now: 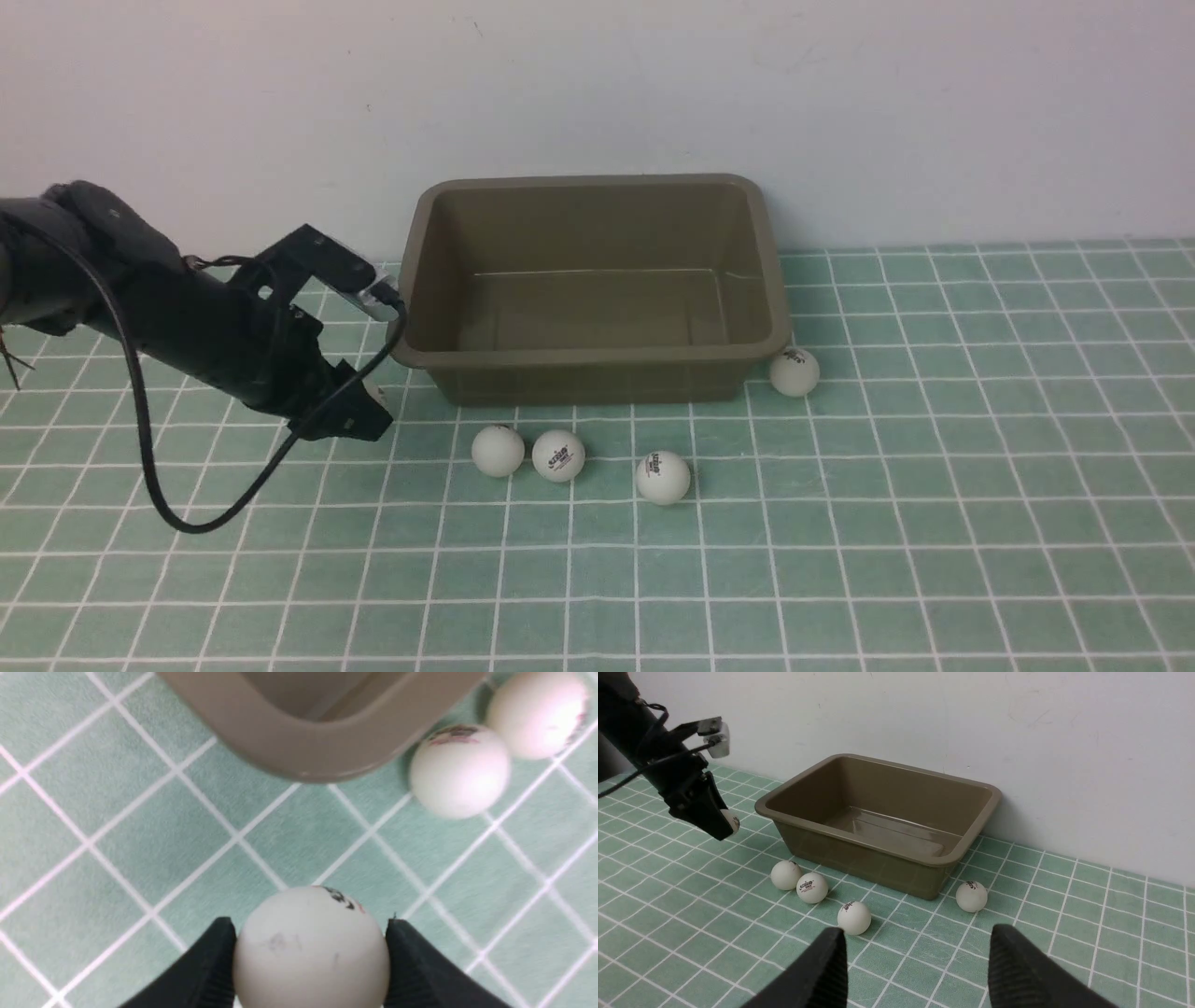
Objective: Put the table tennis balls in the box on the green coffee tablecloth.
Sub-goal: 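Reach for and grasp a ping pong ball on the table beside the basket, then drop the ball into the bin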
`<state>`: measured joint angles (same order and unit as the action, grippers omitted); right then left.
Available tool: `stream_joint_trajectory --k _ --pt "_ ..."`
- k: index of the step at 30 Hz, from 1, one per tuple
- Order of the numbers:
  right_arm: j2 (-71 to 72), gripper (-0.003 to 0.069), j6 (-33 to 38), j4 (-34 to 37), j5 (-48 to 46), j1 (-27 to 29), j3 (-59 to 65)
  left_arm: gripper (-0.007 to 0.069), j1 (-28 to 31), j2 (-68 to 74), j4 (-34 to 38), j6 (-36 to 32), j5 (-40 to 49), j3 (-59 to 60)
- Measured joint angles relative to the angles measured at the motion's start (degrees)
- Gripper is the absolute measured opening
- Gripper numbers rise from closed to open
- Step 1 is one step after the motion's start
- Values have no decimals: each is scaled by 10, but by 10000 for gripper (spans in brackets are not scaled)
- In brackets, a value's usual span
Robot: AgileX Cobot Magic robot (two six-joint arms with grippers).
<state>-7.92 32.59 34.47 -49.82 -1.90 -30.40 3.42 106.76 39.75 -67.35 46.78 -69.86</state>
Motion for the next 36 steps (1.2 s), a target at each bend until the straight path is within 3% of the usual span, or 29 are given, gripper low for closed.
stream_joint_trajectory --k 9,18,20,29,36 --pt "0 379 0 0 8 0 0 349 -1 -18 115 -65 43 -10" --pt "0 379 0 0 8 0 0 349 -1 -1 304 -187 15 -75" --pt "0 379 0 0 8 0 0 349 -1 17 316 -205 11 -89" --pt "0 379 0 0 8 0 0 349 -2 102 294 -201 56 -134" --pt "0 379 0 0 8 0 0 498 -5 83 171 -68 58 -150"
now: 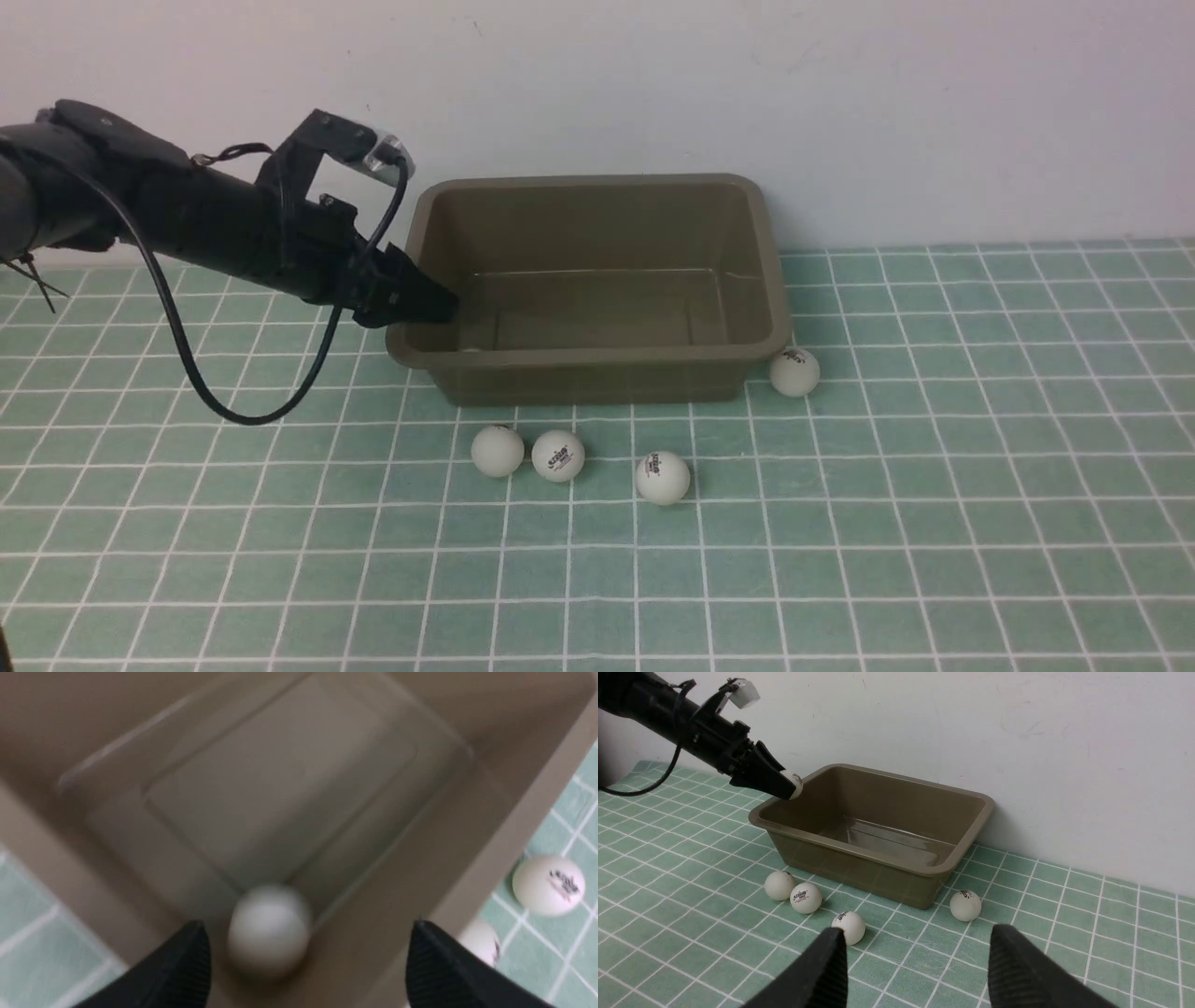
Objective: Put the table tennis balls in the box on the green coffee tablecloth.
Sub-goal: 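Drop the ball into the bin, then reach for and grasp a ping pong ball on the table beside the basket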
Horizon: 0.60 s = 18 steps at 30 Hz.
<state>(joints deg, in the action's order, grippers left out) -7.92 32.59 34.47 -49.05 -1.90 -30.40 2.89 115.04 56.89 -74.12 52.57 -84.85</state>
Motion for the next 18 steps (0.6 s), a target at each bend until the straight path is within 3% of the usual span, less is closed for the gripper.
stream_joint_trajectory --k 3,8,12,13,16,18 --pt "0 379 0 0 0 0 0 509 0 -36 -88 101 7 0" --pt "0 379 0 -1 0 0 0 459 0 -100 -171 221 33 0" --pt "0 379 0 -13 0 0 0 349 0 -167 -212 343 112 0" --pt "0 379 0 -17 0 0 0 292 -1 -195 -223 371 143 0" --pt "0 379 0 -28 0 0 0 188 -4 -235 -240 396 168 5" --pt "0 379 0 -39 0 0 0 60 -6 -279 -263 409 174 26"
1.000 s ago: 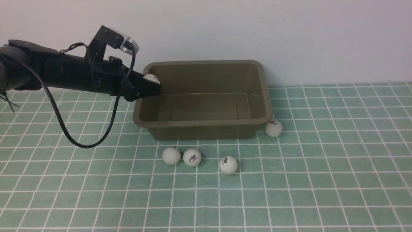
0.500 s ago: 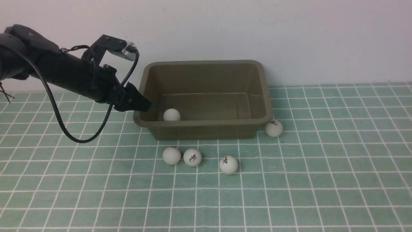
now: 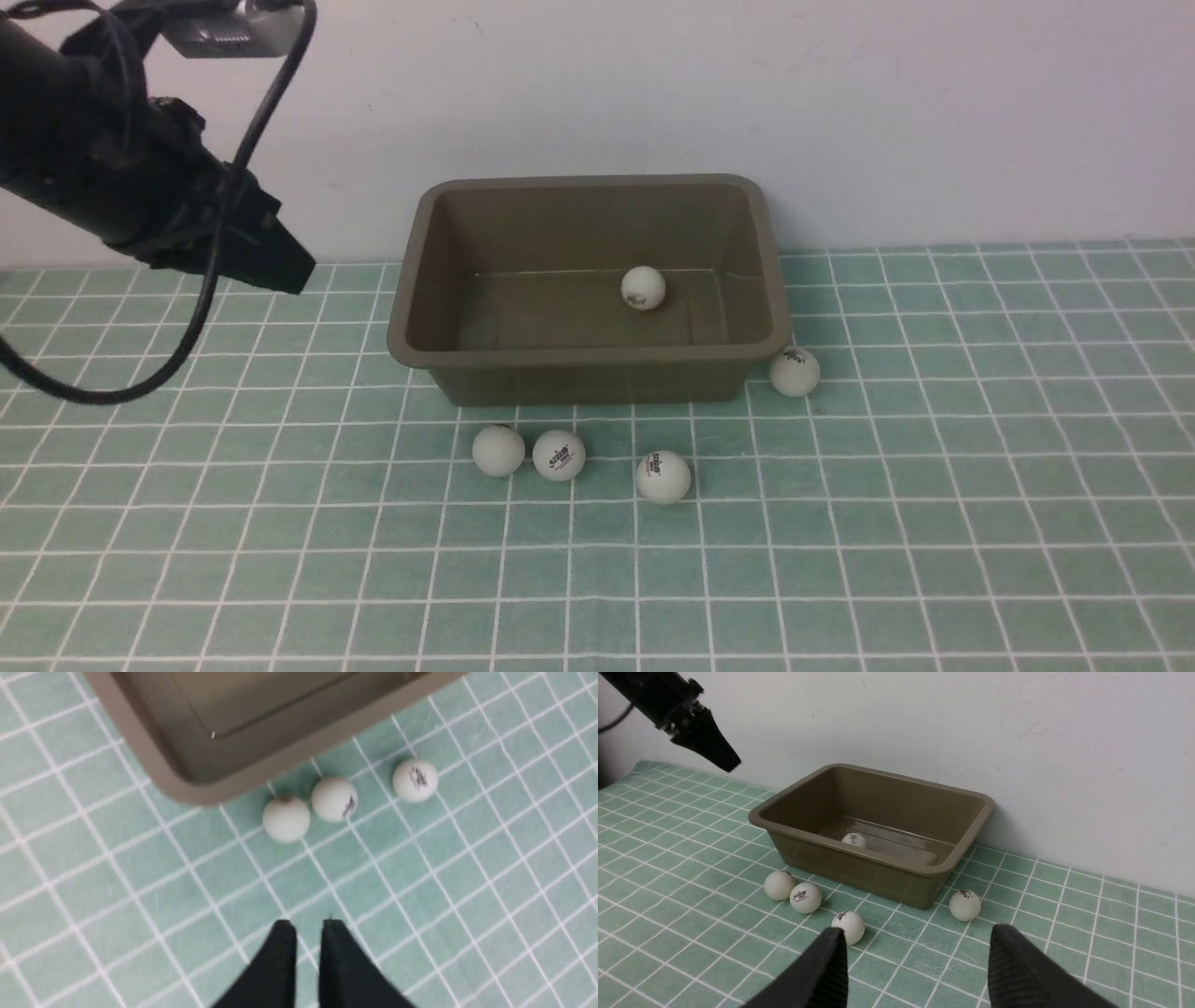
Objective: Put the table tennis balls in the box on the green coffee tablecloth.
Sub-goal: 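Reach for and grasp a ping pong ball on the table beside the basket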
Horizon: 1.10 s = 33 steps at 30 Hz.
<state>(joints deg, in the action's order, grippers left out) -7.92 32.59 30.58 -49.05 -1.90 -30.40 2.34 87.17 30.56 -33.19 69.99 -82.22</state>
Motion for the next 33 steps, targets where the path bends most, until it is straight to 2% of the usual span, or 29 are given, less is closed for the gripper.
stream_joint_trajectory --k 1,5,11,16,17,20,22,23,25,28,33 --pt "0 379 0 -3 0 0 0 32 0 -13 -4 4 2 9" --pt "0 379 0 -6 0 0 0 -3 0 -65 -8 10 2 61" --pt "0 379 0 -6 -2 0 0 -4 0 -153 40 -18 2 212" --pt "0 379 0 -6 -2 0 0 -4 -1 -170 134 -111 -73 340" --pt "0 379 0 -6 -2 0 0 -1 -1 -166 166 -165 -114 372" --pt "0 379 0 -6 -2 0 0 0 -1 -154 213 -237 -159 390" --pt "0 379 0 -6 -2 0 0 13 -1 -130 269 -298 -184 392" --pt "0 379 0 -6 -2 0 0 15 -1 -130 274 -303 -185 392" --pt "0 379 0 -6 -1 0 0 36 -2 -98 338 -360 -196 392" --pt "0 379 0 -6 5 0 0 64 -10 -58 395 -416 -206 392" --pt "0 379 0 -6 15 0 0 92 -22 3 464 -498 -202 392"
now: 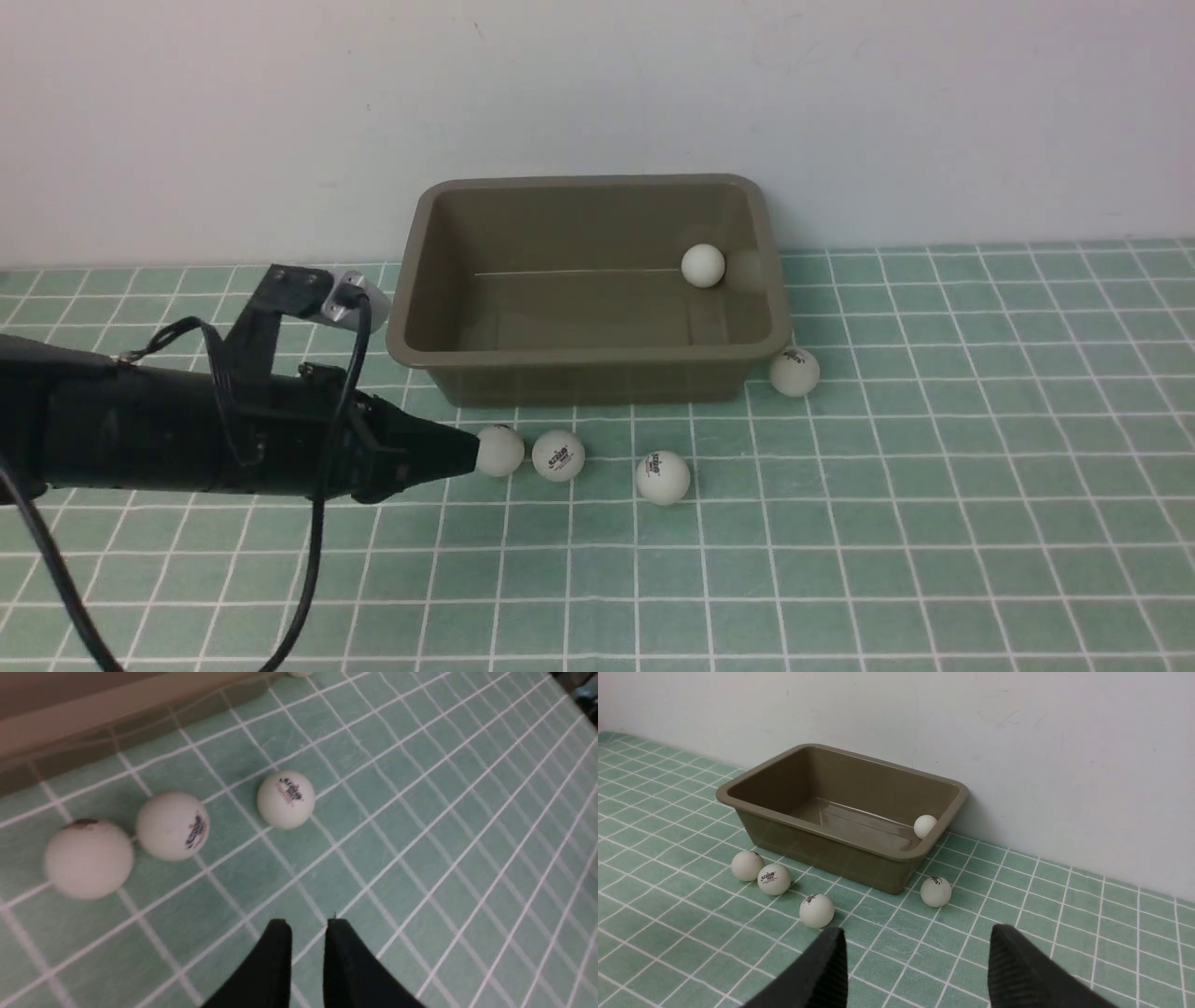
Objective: Put the table tennis balls in the box on the green coffee tablecloth.
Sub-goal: 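Reach for and grasp a ping pong ball on the table beside the basket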
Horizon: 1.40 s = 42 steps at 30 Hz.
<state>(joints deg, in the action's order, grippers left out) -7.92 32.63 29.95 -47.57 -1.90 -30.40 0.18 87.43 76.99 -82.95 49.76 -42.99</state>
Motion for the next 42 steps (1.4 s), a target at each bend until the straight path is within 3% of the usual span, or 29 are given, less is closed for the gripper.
stream_joint_trajectory --k 3,7,11,17,21,24,28,34,42 --pt "0 379 0 0 9 0 0 93 -2 52 86 -38 31 -1" --pt "0 379 0 0 12 0 0 94 -3 86 124 -55 33 -10" --pt "0 379 0 0 13 0 0 120 -3 90 63 -98 -88 -13" --pt "0 379 0 0 15 0 0 185 -3 84 -17 -63 -199 -13" --pt "0 379 0 0 15 0 0 285 -3 84 -14 -56 -208 -13" --pt "0 379 0 0 18 0 0 405 -8 84 15 -59 -205 -13" --pt "0 379 0 0 29 0 0 484 -61 84 40 -68 -232 -13" --pt "0 379 0 0 47 0 0 489 -159 84 61 -71 -372 -13" --pt "0 379 0 -1 47 0 0 489 -174 128 91 -85 -395 -51"
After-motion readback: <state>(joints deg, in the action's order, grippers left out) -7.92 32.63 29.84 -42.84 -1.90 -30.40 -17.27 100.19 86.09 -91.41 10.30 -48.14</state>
